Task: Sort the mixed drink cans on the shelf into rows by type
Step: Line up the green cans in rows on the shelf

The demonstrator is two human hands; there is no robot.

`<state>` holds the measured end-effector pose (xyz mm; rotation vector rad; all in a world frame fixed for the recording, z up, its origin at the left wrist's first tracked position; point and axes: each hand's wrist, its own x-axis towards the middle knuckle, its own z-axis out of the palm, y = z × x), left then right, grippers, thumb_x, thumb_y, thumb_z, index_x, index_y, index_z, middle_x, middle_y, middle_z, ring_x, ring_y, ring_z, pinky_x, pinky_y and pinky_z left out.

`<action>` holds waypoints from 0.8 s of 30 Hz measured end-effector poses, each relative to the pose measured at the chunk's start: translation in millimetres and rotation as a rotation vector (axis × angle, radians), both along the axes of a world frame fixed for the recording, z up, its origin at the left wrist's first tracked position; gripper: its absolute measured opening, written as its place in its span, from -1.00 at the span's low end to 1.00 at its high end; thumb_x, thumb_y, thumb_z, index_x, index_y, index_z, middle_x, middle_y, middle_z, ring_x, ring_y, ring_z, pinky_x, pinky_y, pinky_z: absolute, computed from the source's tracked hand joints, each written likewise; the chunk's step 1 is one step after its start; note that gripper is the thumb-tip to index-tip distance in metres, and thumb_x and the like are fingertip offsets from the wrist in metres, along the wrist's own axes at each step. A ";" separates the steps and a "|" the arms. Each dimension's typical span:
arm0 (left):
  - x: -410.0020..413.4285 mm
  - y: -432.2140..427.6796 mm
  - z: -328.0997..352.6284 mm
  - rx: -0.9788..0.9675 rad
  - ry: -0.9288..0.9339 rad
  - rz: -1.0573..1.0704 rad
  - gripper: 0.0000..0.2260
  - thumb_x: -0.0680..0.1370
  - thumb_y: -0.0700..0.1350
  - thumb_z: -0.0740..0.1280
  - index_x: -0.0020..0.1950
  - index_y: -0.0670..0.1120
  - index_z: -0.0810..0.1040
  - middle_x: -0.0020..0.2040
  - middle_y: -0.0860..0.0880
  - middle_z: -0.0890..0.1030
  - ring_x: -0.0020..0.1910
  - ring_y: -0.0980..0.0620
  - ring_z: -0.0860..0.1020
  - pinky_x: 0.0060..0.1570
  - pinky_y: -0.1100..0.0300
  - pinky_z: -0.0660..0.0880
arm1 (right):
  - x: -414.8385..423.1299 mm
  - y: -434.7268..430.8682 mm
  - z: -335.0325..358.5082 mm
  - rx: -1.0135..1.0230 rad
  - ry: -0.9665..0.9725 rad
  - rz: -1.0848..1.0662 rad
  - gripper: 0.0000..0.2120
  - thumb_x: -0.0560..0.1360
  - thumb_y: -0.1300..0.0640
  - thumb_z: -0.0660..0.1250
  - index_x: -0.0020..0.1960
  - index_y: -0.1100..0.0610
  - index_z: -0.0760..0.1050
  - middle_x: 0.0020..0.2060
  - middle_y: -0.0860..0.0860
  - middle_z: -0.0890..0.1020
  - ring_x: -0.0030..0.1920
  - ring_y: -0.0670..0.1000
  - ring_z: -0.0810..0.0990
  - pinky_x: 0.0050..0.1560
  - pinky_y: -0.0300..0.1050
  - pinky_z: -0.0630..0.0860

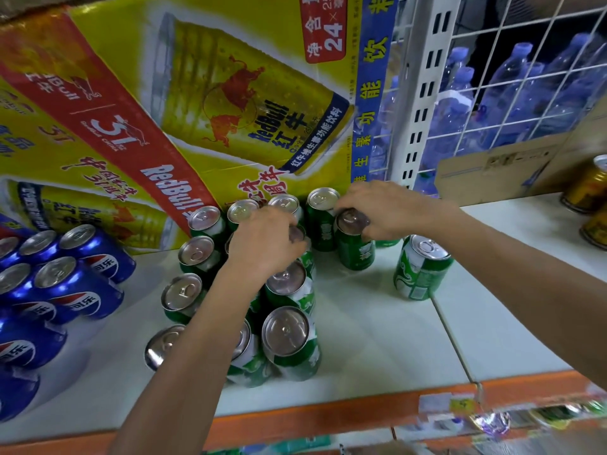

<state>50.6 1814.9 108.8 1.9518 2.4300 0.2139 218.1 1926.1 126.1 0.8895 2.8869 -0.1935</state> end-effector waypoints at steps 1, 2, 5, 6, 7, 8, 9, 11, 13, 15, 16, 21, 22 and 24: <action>0.4 -1.7 0.9 -0.020 0.001 -0.014 -0.71 0.44 0.10 0.38 0.03 -0.05 0.62 0.01 -0.11 0.57 0.02 -0.14 0.54 -0.15 0.08 0.44 | -0.7 -0.7 -1.6 -0.025 0.014 -0.009 -0.44 0.40 0.15 0.44 0.36 -0.02 0.37 0.18 0.06 0.46 0.23 0.11 0.43 0.18 -0.01 0.40; 0.2 -2.9 2.3 -0.034 0.002 -0.023 -0.69 0.44 0.09 0.39 0.08 -0.06 0.62 0.06 -0.12 0.56 0.05 -0.15 0.53 -0.09 0.06 0.46 | -1.8 -1.7 -3.0 -0.049 0.029 -0.015 -0.41 0.39 0.12 0.46 0.37 0.00 0.36 0.21 0.06 0.45 0.25 0.10 0.41 0.19 -0.06 0.37; -1.5 -3.1 3.9 -0.042 0.004 -0.032 -0.72 0.43 0.08 0.41 0.04 -0.04 0.62 0.04 -0.10 0.56 0.04 -0.12 0.53 -0.15 0.11 0.41 | -9.5 -8.7 -5.8 -0.084 0.088 0.002 -0.40 0.36 0.10 0.50 0.35 0.04 0.38 0.24 0.05 0.45 0.26 0.08 0.40 0.21 -0.10 0.34; -2.0 -2.7 3.9 -0.044 0.000 -0.028 -0.75 0.42 0.08 0.42 0.01 -0.03 0.62 0.02 -0.09 0.56 0.02 -0.12 0.54 -0.19 0.13 0.38 | -12.2 -11.3 -6.5 -0.086 0.110 0.011 -0.42 0.36 0.12 0.49 0.33 0.04 0.39 0.23 0.04 0.46 0.26 0.08 0.40 0.20 -0.09 0.36; -2.6 -2.1 3.8 -0.043 -0.006 -0.023 -0.76 0.42 0.07 0.43 0.00 -0.02 0.62 0.02 -0.09 0.56 0.02 -0.12 0.54 -0.20 0.15 0.37 | -14.6 -13.9 -7.2 -0.087 0.127 0.016 -0.45 0.36 0.14 0.48 0.31 0.04 0.41 0.22 0.03 0.47 0.25 0.08 0.41 0.19 -0.08 0.38; -2.9 -1.8 3.3 -0.043 -0.007 -0.018 -0.76 0.42 0.07 0.43 0.01 -0.02 0.62 0.03 -0.09 0.56 0.02 -0.12 0.53 -0.20 0.15 0.36 | -16.2 -15.8 -7.5 -0.086 0.141 0.018 -0.47 0.36 0.16 0.47 0.30 0.04 0.41 0.20 0.03 0.47 0.24 0.08 0.41 0.18 -0.07 0.39; -3.1 -1.7 2.8 -0.043 -0.004 -0.015 -0.76 0.42 0.06 0.43 0.02 -0.01 0.63 0.03 -0.09 0.56 0.03 -0.12 0.53 -0.20 0.15 0.36 | -17.0 -17.0 -7.7 -0.085 0.150 0.017 -0.48 0.37 0.17 0.46 0.29 0.04 0.42 0.20 0.03 0.47 0.23 0.08 0.42 0.16 -0.08 0.40; -3.1 -2.1 1.9 -0.038 0.002 -0.011 -0.76 0.42 0.06 0.43 0.04 0.00 0.62 0.05 -0.09 0.56 0.04 -0.13 0.53 -0.19 0.13 0.38 | -17.4 -18.5 -8.1 -0.081 0.153 0.013 -0.49 0.38 0.19 0.44 0.29 0.05 0.41 0.20 0.04 0.47 0.23 0.09 0.41 0.14 -0.09 0.38; -3.1 -2.1 -0.2 -0.030 -0.011 -0.005 -0.74 0.42 0.06 0.43 0.07 0.01 0.62 0.08 -0.09 0.56 0.06 -0.13 0.52 -0.16 0.12 0.40 | -15.9 -19.4 -8.4 -0.077 0.145 0.010 -0.49 0.40 0.20 0.43 0.31 0.06 0.39 0.23 0.05 0.44 0.25 0.08 0.39 0.13 -0.13 0.34; -2.8 -1.8 -2.0 -0.031 -0.007 -0.001 -0.71 0.42 0.06 0.43 0.12 0.03 0.60 0.11 -0.09 0.55 0.09 -0.13 0.51 -0.16 0.13 0.36 | -13.9 -19.6 -8.3 -0.083 0.146 0.000 -0.47 0.42 0.18 0.43 0.34 0.05 0.37 0.26 0.05 0.42 0.27 0.06 0.37 0.15 -0.17 0.30; -2.7 -1.8 -2.5 -0.032 -0.002 0.000 -0.70 0.42 0.05 0.43 0.13 0.03 0.60 0.12 -0.09 0.55 0.09 -0.13 0.51 -0.17 0.14 0.33 | -13.4 -19.9 -8.4 -0.090 0.148 -0.004 -0.46 0.42 0.16 0.44 0.35 0.05 0.36 0.27 0.04 0.41 0.28 0.06 0.36 0.16 -0.18 0.29; -0.9 -1.0 -2.1 -0.029 0.009 0.002 -0.69 0.42 0.04 0.42 0.13 0.02 0.60 0.10 -0.10 0.57 0.08 -0.12 0.52 -0.16 0.14 0.35 | -12.4 -19.7 -11.0 -0.120 0.167 -0.012 -0.44 0.41 0.13 0.46 0.35 0.05 0.35 0.27 0.05 0.41 0.27 0.07 0.37 0.15 -0.18 0.28; -0.1 -1.1 -1.5 -0.029 0.018 0.001 -0.68 0.43 0.04 0.42 0.16 0.02 0.59 0.12 -0.10 0.57 0.09 -0.12 0.52 -0.14 0.12 0.37 | -11.9 -19.2 -11.9 -0.130 0.176 -0.017 -0.44 0.41 0.13 0.47 0.35 0.05 0.36 0.27 0.06 0.41 0.27 0.08 0.38 0.15 -0.17 0.29; 1.7 -1.8 0.1 -0.034 0.034 0.002 -0.63 0.44 0.04 0.41 0.24 0.03 0.56 0.17 -0.10 0.56 0.13 -0.12 0.51 -0.05 0.11 0.41 | -11.4 -19.0 -13.4 -0.141 0.181 -0.027 -0.43 0.40 0.12 0.47 0.36 0.05 0.35 0.27 0.08 0.40 0.27 0.10 0.39 0.17 -0.14 0.31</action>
